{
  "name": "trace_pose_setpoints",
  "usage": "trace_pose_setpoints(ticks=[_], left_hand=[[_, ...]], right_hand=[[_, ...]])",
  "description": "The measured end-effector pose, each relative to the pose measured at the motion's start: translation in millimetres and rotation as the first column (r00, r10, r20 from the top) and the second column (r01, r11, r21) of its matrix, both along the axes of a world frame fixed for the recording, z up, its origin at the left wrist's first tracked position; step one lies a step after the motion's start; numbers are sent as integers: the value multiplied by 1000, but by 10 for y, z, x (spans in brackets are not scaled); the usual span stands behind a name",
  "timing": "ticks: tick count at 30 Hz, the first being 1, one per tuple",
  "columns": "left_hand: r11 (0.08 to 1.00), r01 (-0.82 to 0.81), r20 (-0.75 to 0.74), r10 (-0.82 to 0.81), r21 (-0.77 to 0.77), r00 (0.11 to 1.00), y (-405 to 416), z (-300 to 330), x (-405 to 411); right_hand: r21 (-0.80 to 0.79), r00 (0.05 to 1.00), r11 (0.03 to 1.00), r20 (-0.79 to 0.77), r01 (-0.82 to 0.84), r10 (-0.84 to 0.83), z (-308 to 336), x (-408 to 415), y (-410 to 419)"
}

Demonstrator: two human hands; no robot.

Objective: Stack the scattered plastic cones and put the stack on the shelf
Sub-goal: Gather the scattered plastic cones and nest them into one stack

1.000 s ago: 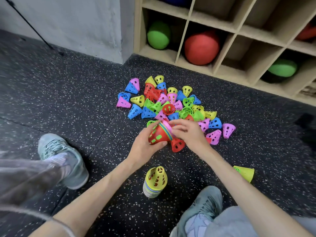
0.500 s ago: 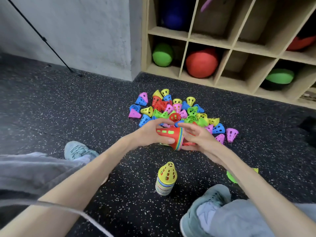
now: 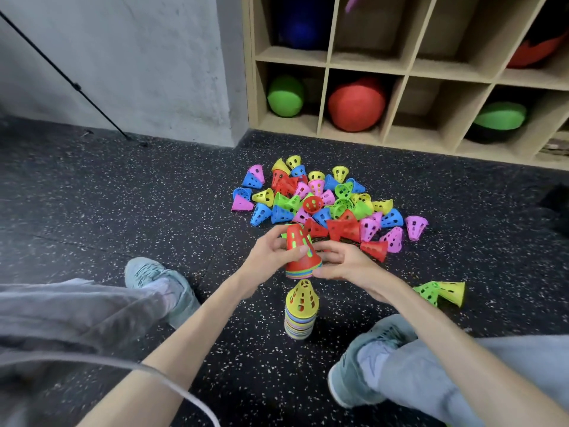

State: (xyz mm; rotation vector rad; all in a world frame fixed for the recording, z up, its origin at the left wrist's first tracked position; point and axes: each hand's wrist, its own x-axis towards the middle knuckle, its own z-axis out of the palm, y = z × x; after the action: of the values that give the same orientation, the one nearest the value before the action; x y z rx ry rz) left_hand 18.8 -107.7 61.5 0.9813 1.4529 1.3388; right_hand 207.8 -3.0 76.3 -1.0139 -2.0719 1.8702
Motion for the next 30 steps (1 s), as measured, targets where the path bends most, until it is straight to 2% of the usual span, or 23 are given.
trace_pose_setpoints(ticks=[6,13,18,23,30], left_hand=[[997,25,-25,-27,-70,999,-70,-212,43],[990,56,-180,-79,-132,980,-126,-527,128],[985,60,-373,-118,-163,920,-149,-683,224],[984,92,-468,-154,-154,870,-166,-664,256],[979,76,-539,-169,-190,825,-192,-577,258]], right_hand=[[-23,999,999,-3,34,-34,-326,39,-58],[-73,996,994,26,87,-85,-577,163,-25],[-38,996,997,57,64,-62,-658,153,-43],[-111,992,986,6,128,-128,-614,173,-42],[-56,986,985,-18,165,-167,-541,175,-8]])
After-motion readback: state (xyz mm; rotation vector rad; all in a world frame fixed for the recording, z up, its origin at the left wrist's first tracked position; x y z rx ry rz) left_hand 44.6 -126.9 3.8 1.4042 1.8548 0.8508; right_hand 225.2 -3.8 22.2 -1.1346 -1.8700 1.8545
